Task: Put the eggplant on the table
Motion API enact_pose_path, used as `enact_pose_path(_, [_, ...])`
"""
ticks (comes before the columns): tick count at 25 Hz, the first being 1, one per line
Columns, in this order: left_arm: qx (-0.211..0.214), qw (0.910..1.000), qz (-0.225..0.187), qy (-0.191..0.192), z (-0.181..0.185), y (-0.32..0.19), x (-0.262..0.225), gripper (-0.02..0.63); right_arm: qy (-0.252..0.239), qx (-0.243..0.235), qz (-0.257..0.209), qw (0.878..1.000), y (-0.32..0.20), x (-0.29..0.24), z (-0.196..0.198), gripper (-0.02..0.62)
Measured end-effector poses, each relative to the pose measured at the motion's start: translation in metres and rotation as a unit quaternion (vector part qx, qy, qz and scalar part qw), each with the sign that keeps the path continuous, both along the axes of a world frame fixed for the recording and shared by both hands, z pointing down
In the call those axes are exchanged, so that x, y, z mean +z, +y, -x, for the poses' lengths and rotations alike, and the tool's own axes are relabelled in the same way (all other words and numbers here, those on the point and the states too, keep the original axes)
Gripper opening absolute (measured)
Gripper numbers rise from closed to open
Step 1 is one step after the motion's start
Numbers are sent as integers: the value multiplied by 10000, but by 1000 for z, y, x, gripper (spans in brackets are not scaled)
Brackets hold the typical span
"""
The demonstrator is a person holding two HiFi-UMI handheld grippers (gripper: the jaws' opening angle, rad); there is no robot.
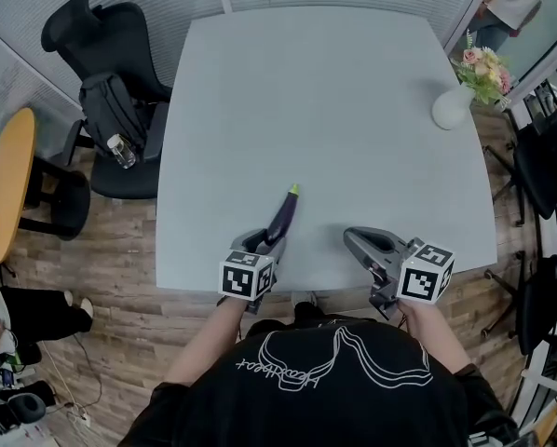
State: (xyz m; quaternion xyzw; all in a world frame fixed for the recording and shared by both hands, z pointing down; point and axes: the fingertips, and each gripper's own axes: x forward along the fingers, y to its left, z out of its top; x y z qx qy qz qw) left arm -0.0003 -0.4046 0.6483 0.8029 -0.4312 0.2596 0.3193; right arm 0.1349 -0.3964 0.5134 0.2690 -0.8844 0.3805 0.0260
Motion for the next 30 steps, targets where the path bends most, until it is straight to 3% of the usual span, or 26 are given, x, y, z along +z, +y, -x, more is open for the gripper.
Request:
enact_pose_path(12, [66,9999,-51,-139,-1,-2,3,192,-35,-65,100,9999,1,2,0,9])
enact_pose_path(17, [-11,10000,-59,47,-2,-1,-1,193,-42,-55,88,9999,4,0,-1,9])
enact_pose_path(23, [-61,9999,-92,92,-2,2,-5,238,-104,-20,37,9999,11,-6,-4,9])
enact_pose_path(30, [-235,9988,-406,154,8,2,-32,253,-133,24,-92,9999,19,-16,-7,9])
